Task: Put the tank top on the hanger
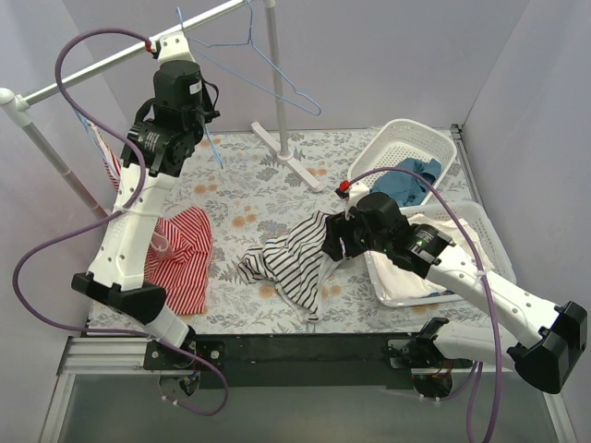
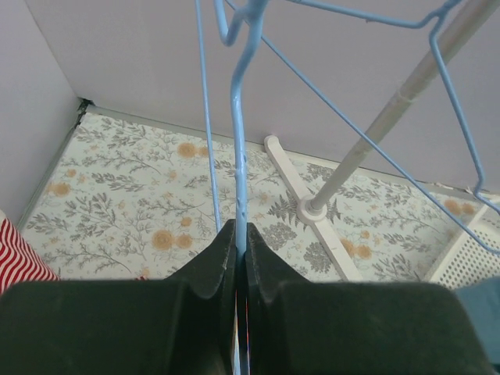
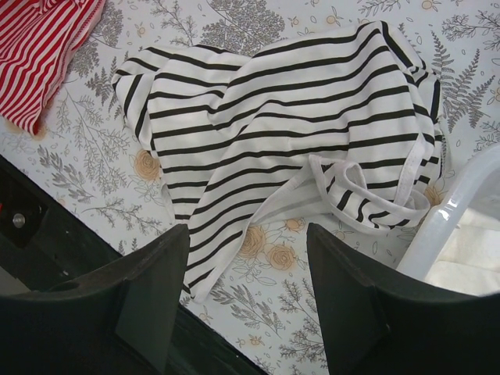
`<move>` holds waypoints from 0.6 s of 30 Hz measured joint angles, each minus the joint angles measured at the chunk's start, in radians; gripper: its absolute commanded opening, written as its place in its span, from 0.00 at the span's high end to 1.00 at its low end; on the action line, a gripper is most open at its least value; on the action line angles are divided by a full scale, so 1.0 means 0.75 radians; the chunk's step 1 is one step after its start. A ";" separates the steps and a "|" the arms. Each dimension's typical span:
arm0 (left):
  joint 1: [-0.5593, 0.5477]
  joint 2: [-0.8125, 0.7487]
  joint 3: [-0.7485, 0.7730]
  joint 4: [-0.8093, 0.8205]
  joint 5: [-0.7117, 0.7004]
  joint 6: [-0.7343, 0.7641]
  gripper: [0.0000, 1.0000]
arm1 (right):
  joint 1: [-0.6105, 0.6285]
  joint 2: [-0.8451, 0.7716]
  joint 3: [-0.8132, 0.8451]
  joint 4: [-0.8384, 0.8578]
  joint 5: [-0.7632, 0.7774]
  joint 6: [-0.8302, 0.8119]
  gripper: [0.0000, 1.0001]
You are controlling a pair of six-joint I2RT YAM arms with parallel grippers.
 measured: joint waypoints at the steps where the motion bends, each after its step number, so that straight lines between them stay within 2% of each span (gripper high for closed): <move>1: 0.000 -0.028 -0.026 0.004 0.022 0.003 1.00 | 0.001 0.002 0.001 -0.001 0.005 -0.003 0.30; 11: -0.001 -0.373 -0.303 0.042 0.244 0.083 1.00 | 0.000 0.006 0.023 -0.010 0.089 -0.030 0.30; 18: -0.004 -0.503 -0.419 0.102 0.400 0.125 1.00 | 0.000 0.005 0.024 -0.027 0.163 -0.035 0.30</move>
